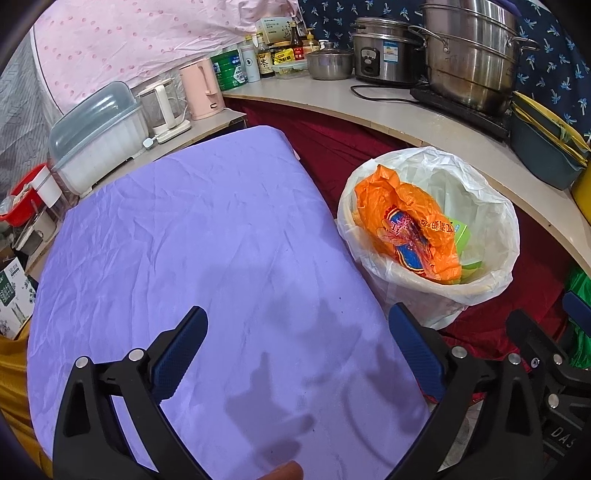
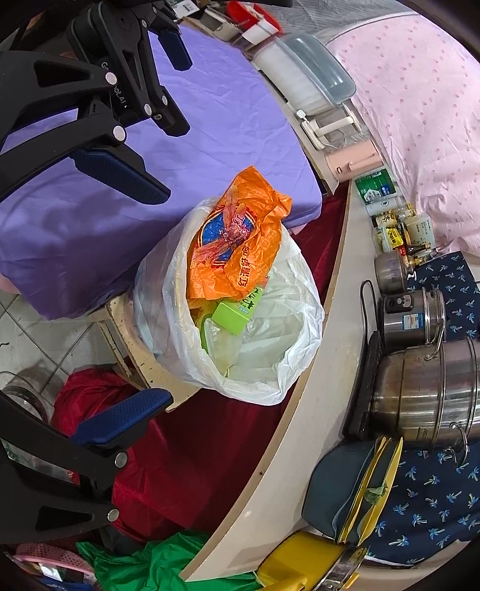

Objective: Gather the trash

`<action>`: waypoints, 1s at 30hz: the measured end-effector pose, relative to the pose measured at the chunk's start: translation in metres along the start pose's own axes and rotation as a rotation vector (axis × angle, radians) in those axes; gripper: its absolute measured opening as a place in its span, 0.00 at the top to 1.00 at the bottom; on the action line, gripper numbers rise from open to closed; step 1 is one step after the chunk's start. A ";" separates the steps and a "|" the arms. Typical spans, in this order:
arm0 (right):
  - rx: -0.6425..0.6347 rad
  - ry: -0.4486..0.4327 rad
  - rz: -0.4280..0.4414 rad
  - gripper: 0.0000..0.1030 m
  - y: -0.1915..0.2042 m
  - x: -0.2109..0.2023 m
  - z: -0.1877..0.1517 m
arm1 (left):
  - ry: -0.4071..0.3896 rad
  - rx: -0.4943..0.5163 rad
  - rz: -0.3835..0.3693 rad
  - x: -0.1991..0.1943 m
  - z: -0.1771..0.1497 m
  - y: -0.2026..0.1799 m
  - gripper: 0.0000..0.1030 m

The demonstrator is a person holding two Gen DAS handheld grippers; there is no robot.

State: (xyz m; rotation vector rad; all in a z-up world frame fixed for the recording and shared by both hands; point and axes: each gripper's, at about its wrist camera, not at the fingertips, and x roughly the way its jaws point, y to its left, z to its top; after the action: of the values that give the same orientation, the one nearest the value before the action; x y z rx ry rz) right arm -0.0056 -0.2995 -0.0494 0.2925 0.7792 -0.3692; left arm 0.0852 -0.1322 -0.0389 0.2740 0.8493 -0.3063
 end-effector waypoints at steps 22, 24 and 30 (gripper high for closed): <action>-0.027 -0.005 -0.008 0.07 0.007 -0.003 0.000 | -0.017 -0.025 0.024 -0.006 0.002 0.008 0.09; -0.026 -0.003 -0.009 0.07 0.007 -0.002 0.000 | -0.014 -0.024 0.028 -0.006 0.002 0.009 0.09; -0.026 -0.001 -0.009 0.07 0.007 -0.002 0.000 | -0.006 -0.028 0.038 -0.004 0.002 0.011 0.09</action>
State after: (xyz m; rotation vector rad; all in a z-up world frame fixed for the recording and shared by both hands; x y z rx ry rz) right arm -0.0035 -0.2927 -0.0472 0.2645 0.7839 -0.3675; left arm 0.0880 -0.1223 -0.0338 0.2624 0.8408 -0.2595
